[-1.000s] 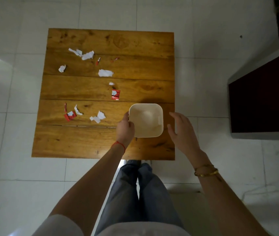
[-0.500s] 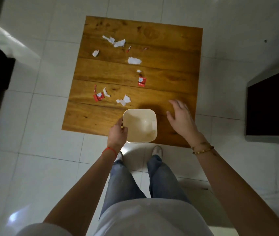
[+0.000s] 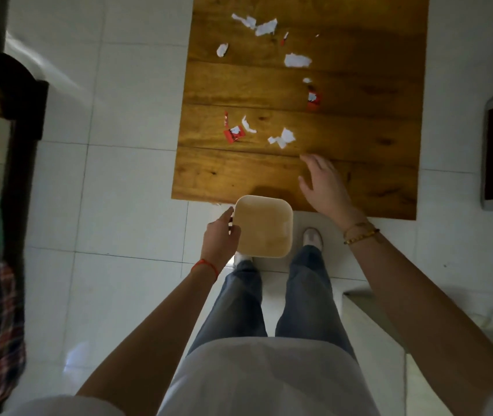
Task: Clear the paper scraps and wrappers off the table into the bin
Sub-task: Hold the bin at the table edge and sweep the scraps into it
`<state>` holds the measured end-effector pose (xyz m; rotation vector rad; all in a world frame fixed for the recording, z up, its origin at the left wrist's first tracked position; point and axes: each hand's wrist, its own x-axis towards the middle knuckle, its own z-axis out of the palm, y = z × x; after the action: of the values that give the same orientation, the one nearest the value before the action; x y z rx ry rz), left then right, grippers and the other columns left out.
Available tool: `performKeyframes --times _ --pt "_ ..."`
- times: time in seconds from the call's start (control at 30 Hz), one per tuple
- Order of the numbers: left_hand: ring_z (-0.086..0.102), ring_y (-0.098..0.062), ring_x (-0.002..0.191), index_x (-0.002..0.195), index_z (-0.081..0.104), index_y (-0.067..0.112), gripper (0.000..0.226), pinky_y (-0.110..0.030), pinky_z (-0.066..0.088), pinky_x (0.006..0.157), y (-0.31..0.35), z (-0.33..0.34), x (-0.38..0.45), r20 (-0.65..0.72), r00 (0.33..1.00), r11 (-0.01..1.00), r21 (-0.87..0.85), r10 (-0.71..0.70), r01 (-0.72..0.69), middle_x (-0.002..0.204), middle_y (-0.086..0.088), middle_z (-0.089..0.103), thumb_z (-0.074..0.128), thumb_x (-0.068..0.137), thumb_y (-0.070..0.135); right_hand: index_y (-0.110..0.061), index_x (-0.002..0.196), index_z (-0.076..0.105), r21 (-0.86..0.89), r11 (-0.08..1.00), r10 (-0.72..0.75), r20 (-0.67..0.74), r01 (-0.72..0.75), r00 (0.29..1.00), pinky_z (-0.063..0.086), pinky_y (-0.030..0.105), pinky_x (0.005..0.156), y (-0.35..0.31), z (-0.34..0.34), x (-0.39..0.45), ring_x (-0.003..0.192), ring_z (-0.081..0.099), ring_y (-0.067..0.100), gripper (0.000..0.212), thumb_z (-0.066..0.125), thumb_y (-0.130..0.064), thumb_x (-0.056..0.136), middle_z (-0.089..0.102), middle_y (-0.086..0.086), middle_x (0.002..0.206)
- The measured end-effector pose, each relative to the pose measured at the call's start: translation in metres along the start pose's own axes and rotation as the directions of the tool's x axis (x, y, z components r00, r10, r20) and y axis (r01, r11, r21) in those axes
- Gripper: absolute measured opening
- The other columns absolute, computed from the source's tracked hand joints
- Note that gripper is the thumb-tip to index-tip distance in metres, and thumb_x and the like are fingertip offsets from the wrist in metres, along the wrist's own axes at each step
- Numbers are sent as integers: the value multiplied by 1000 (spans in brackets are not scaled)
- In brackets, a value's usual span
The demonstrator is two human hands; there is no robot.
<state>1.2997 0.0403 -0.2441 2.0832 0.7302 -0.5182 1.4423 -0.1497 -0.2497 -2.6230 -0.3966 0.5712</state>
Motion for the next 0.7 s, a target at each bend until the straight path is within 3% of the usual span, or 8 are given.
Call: performKeyframes --times 0.2,0.37,0.53,0.7 --pt "63 -30 108 131 51 7 39 -39 49 95 -26 -11 -6 25 999 1000 6 20 -20 121 -14 65 44 93 10 -12 142 38 -11 1000 -22 -3 22 1000 32 42 113 -17 31 9 137 32 23 48 50 -21 96 39 9 146" --pt "61 -30 112 132 50 6 40 -36 50 93 -42 3 9 46 998 999 -29 -42 43 125 -14 63 45 92 9 -9 143 36 -24 999 -44 -11 43 999 28 38 114 -14 45 33 138 30 24 48 47 -21 97 38 11 147" --pt "61 -19 86 110 64 6 26 -20 45 78 -66 29 39 70 995 998 11 -65 64 107 -12 70 47 91 10 -10 146 31 -35 997 -69 -42 67 997 25 39 116 4 57 68 142 25 25 52 47 -20 97 31 11 152" --pt "54 -15 79 110 65 7 28 -20 41 74 -84 53 70 70 995 996 54 -74 71 103 -12 71 46 90 9 -15 150 22 -47 998 -53 -15 53 998 20 40 115 26 76 100 146 15 26 57 45 -25 98 15 8 159"
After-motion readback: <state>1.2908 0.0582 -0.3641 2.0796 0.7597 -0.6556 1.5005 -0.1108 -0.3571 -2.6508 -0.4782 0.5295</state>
